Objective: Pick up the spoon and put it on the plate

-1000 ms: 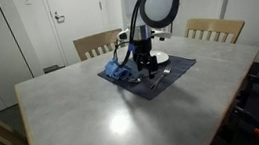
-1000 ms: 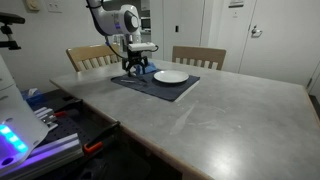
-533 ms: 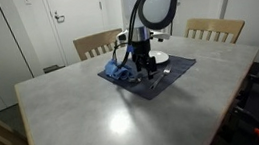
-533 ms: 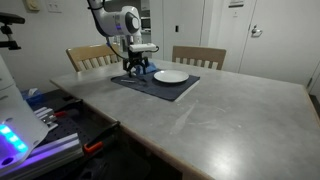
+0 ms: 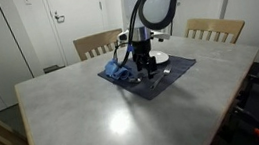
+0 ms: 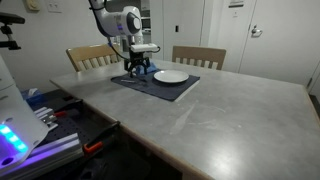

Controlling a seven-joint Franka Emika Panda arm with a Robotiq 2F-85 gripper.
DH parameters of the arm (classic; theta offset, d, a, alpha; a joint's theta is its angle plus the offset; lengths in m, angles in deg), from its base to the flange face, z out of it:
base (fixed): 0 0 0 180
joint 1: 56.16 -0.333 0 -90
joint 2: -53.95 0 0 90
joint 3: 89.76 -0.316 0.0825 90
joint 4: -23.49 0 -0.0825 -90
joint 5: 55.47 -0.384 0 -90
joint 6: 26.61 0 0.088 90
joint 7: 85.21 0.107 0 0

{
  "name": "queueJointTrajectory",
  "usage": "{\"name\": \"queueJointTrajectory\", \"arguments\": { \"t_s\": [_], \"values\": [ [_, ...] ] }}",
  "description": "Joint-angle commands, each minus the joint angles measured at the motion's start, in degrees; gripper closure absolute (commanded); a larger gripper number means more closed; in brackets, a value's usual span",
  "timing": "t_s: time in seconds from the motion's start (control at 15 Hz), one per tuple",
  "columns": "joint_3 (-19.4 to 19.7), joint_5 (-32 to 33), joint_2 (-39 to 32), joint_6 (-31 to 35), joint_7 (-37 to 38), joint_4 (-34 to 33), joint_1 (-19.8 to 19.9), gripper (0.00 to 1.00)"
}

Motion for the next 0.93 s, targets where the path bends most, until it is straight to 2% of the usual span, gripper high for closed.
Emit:
{"name": "queueJointTrajectory", "arguments": {
  "t_s": [0.0,0.33,0.4,0.47,0.6,0.8,0.87],
  "values": [
    [-0.9,0.4,-2.0,1.0,-1.5,-1.6,1.5,0.00],
    [-1.0,0.5,-3.8,0.5,-1.6,-3.2,1.5,0.02],
    [-1.0,0.5,-4.0,0.6,-1.6,-3.4,1.6,0.20],
    [-0.9,0.5,-3.9,0.7,-1.5,-3.5,1.6,0.20],
    [-1.0,0.5,-3.9,0.5,-1.6,-3.9,1.7,0.27],
    [-0.9,0.6,-3.8,0.6,-1.5,-4.1,1.7,0.28],
    [-0.9,0.6,-3.8,0.7,-1.4,-4.0,1.7,0.32]
  ]
}}
